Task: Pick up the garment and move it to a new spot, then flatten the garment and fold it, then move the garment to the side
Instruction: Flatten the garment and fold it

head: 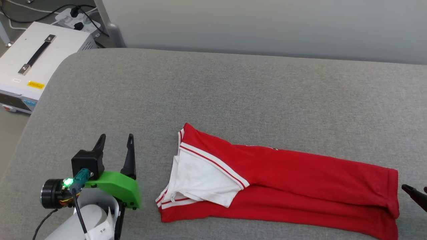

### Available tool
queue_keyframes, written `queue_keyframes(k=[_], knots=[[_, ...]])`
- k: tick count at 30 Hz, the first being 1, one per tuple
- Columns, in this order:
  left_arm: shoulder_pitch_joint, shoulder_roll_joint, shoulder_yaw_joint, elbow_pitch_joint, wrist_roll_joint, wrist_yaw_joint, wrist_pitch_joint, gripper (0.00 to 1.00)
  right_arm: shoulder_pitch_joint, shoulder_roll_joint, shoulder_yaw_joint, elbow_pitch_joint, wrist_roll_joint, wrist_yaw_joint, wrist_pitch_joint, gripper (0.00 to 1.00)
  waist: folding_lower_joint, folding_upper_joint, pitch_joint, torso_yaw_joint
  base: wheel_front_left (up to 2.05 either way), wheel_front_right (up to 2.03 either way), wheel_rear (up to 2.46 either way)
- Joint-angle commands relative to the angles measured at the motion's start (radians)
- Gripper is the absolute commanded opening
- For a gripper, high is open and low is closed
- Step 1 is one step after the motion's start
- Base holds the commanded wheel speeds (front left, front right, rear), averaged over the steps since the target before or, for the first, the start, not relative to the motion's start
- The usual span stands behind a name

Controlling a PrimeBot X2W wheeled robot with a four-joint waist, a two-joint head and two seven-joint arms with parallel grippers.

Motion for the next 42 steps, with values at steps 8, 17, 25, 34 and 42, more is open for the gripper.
queue_keyframes(k=[8,17,25,34,42], knots=[[0.143,-0.115,0.231,-0.058,0.275,-0.011,-0.006,1.0,-0.017,0.053,-0.021,0.082,0.035,-0.001,0.051,1.0,0.0,-0.0001,0.039,0.04,0.0,0.0,0.0],[0.248,-0.266,0.396,-0.089,0.484,-0.11,-0.006,1.0,-0.055,0.083,0.026,0.117,0.055,-0.001,0.048,1.0,0.0,-0.0001,0.06,0.054,0.0,0.0,0.0],[0.3,-0.388,0.512,-0.104,0.594,-0.219,-0.006,1.0,-0.082,0.118,0.108,0.168,0.088,-0.001,0.025,1.0,0.0,-0.0001,0.067,0.056,0.0,0.0,0.0],[0.319,-0.465,0.573,-0.078,0.699,-0.311,-0.006,1.0,-0.111,0.09,0.179,0.219,0.089,-0.001,-0.088,0.0,0.0,-0.0001,0.055,0.05,0.0,0.0,0.0],[0.34,-0.488,0.605,-0.066,0.75,-0.353,-0.006,1.0,-0.117,-0.001,0.179,0.286,0.101,-0.001,-0.165,0.0,0.0,-0.0001,0.024,0.044,0.0,0.0,0.0]])
